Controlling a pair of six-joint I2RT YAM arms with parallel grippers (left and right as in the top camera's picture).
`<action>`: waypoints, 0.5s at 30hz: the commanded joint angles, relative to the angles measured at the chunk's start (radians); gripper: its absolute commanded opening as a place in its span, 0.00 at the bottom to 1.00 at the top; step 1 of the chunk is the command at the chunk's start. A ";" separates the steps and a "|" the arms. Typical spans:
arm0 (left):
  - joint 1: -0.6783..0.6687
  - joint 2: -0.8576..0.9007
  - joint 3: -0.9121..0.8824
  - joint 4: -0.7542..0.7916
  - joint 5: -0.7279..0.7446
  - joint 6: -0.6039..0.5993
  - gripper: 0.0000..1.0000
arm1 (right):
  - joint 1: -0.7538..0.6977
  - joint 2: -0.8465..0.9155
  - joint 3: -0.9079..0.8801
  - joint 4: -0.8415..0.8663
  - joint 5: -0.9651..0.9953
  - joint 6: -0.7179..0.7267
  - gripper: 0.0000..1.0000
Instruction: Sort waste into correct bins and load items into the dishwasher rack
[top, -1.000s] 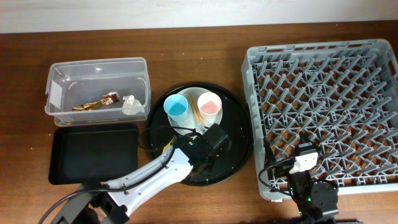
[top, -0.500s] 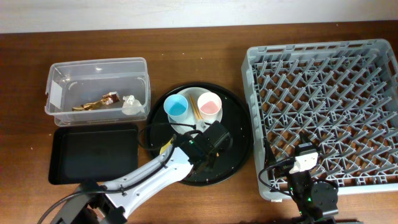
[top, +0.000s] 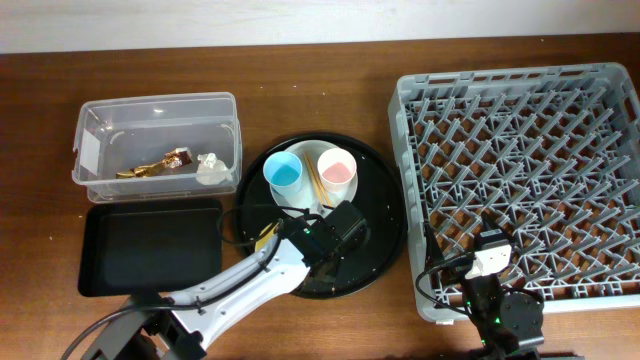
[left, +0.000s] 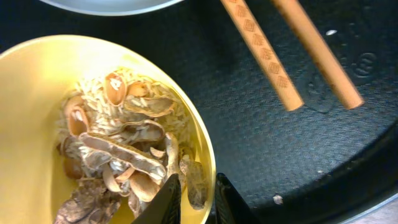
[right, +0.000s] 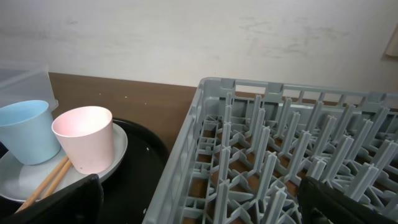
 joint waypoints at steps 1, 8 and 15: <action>-0.002 -0.023 0.001 -0.026 -0.124 -0.002 0.19 | 0.006 -0.005 -0.005 -0.006 0.008 0.000 0.98; -0.002 -0.039 0.015 -0.081 -0.207 -0.002 0.19 | 0.006 -0.005 -0.005 -0.006 0.008 0.000 0.98; 0.026 -0.116 0.056 -0.080 -0.198 -0.052 0.26 | 0.006 -0.005 -0.005 -0.006 0.008 0.000 0.98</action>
